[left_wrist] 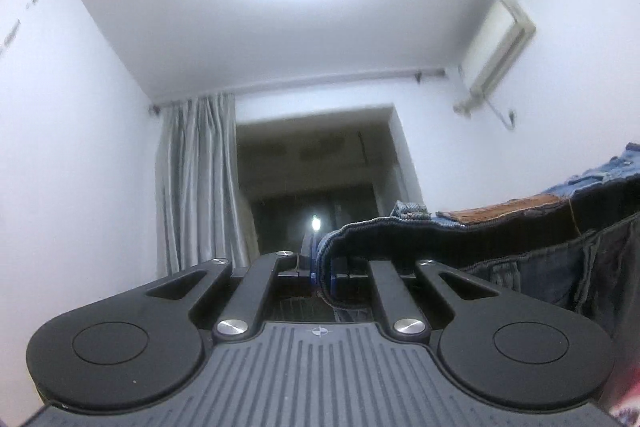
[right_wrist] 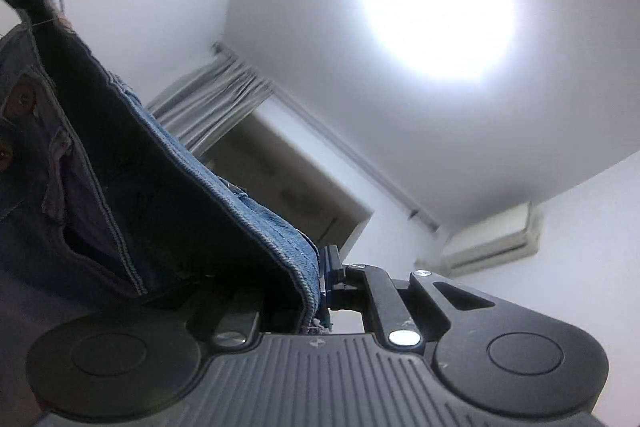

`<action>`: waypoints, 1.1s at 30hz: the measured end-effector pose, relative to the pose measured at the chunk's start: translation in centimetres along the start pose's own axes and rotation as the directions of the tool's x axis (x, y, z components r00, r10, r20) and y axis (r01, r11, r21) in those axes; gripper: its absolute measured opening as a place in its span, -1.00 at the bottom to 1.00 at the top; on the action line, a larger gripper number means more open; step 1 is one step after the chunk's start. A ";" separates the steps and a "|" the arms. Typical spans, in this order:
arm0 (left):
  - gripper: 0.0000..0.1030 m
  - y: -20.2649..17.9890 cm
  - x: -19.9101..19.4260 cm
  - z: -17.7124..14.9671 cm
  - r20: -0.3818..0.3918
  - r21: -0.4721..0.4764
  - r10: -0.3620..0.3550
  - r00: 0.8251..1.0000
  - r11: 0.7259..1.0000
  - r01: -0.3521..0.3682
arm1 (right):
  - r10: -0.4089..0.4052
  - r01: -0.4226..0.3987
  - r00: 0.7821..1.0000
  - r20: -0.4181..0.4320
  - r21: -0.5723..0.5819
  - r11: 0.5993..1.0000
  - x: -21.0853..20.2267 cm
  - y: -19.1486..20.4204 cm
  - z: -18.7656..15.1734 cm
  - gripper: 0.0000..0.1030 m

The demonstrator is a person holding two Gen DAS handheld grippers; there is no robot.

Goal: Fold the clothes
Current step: 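Raise the jeans high with both grippers and shake them out to hang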

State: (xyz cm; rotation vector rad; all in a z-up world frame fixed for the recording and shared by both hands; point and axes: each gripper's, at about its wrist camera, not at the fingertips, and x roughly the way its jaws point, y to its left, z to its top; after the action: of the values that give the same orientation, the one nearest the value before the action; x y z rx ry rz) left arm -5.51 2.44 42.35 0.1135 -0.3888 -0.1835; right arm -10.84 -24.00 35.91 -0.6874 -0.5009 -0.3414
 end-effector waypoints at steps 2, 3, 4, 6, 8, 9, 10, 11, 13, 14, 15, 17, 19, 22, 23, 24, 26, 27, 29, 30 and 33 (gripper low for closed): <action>-0.89 0.0 -0.3 2.7 0.035 -0.008 0.012 0.999 1.000 -0.012 | -0.033 0.033 0.999 0.036 -0.001 0.999 1.0 -1.7 1.9 -0.85; -0.89 0.0 -0.4 4.1 0.052 -0.013 0.018 0.998 1.000 -0.017 | -0.049 0.049 0.997 0.057 -0.003 0.999 1.0 -2.4 3.0 -0.85; -0.89 0.1 -0.7 5.2 0.060 -0.024 0.022 0.998 1.000 -0.021 | -0.064 0.064 0.995 0.078 -0.004 0.998 0.8 -3.2 4.0 -0.85; -0.89 0.3 -1.5 7.1 0.079 -0.043 0.030 0.996 0.999 -0.027 | -0.086 0.087 0.989 0.117 -0.005 0.996 0.1 -4.6 5.7 -0.85; -0.89 0.7 -2.5 8.7 0.099 -0.053 0.037 0.994 0.998 -0.032 | -0.108 0.111 0.981 0.163 -0.008 0.994 -0.8 -5.5 7.4 -0.85; -0.88 0.8 -3.0 9.3 0.110 -0.055 0.041 0.993 0.998 -0.035 | -0.120 0.125 0.976 0.183 -0.012 0.992 -1.3 -5.9 8.2 -0.85; -0.88 0.9 -3.5 10.0 0.120 -0.056 0.045 0.992 0.998 -0.039 | -0.133 0.139 0.969 0.207 -0.014 0.990 -1.9 -6.2 8.8 -0.85; -0.88 0.8 -4.0 10.5 0.127 -0.050 0.047 0.991 0.998 -0.041 | -0.147 0.154 0.962 0.229 -0.013 0.988 -2.5 -6.6 9.3 -0.85; -0.88 0.7 -4.6 11.6 0.129 -0.042 0.041 0.991 0.998 -0.036 | -0.168 0.176 0.951 0.258 -0.006 0.984 -3.2 -7.2 10.1 -0.84; -0.87 0.7 -4.9 12.1 0.127 -0.041 0.037 0.991 0.999 -0.032 | -0.174 0.179 0.949 0.263 0.004 0.984 -3.5 -7.7 10.5 -0.84; -0.87 0.8 -5.1 12.7 0.126 -0.041 0.033 0.992 0.999 -0.028 | -0.179 0.182 0.947 0.267 0.015 0.983 -3.8 -8.1 10.9 -0.84; -0.87 0.7 -5.9 13.8 0.124 -0.044 0.028 0.992 0.999 -0.023 | -0.191 0.192 0.939 0.286 0.023 0.981 -4.5 -8.8 11.5 -0.84; -0.87 0.9 -6.6 14.8 0.114 -0.053 0.015 0.993 0.999 -0.009 | -0.201 0.203 0.928 0.314 0.025 0.979 -5.4 -9.4 11.9 -0.84; -0.87 1.3 -7.7 16.3 0.098 -0.068 -0.005 0.995 0.998 0.012 | -0.190 0.189 0.915 0.356 0.038 0.981 -6.8 -10.6 12.2 -0.83; -0.86 1.5 -7.8 16.5 0.084 -0.082 -0.016 0.996 0.996 0.023 | -0.180 0.178 0.913 0.367 0.041 0.983 -7.1 -11.1 12.3 -0.83; -0.86 1.7 -8.0 16.7 0.071 -0.096 -0.028 0.997 0.995 0.034 | -0.177 0.173 0.911 0.374 0.044 0.984 -7.4 -11.3 12.2 -0.83; -0.86 2.1 -7.5 16.3 0.034 -0.126 -0.046 0.998 0.991 0.050 | -0.160 0.153 0.912 0.377 0.049 0.987 -7.5 -11.5 12.0 -0.83; -0.86 2.2 -7.0 15.6 0.010 -0.136 -0.051 0.999 0.989 0.052 | -0.144 0.134 0.917 0.373 0.052 0.990 -7.4 -11.5 11.7 -0.82; -0.86 2.6 -5.5 13.4 -0.067 -0.161 -0.068 0.995 0.985 0.057 | -0.066 0.052 0.939 0.338 0.051 0.997 -7.0 -11.0 10.6 -0.82; -0.86 2.8 -4.4 12.0 -0.116 -0.180 -0.079 0.990 0.982 0.057 | -0.016 0.001 0.951 0.309 0.050 0.999 -6.6 -10.4 9.7 -0.82; -0.86 2.9 -0.7 5.5 -0.260 -0.199 -0.089 0.962 0.979 0.037 | 0.127 -0.139 0.971 0.204 0.046 0.989 -5.1 -7.1 5.6 -0.82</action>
State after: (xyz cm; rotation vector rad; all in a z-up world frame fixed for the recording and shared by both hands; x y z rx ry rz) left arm -7.82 5.03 47.57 -0.0407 -0.0961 -0.2646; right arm -20.16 -24.71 40.53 -0.6964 -0.6505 -0.1309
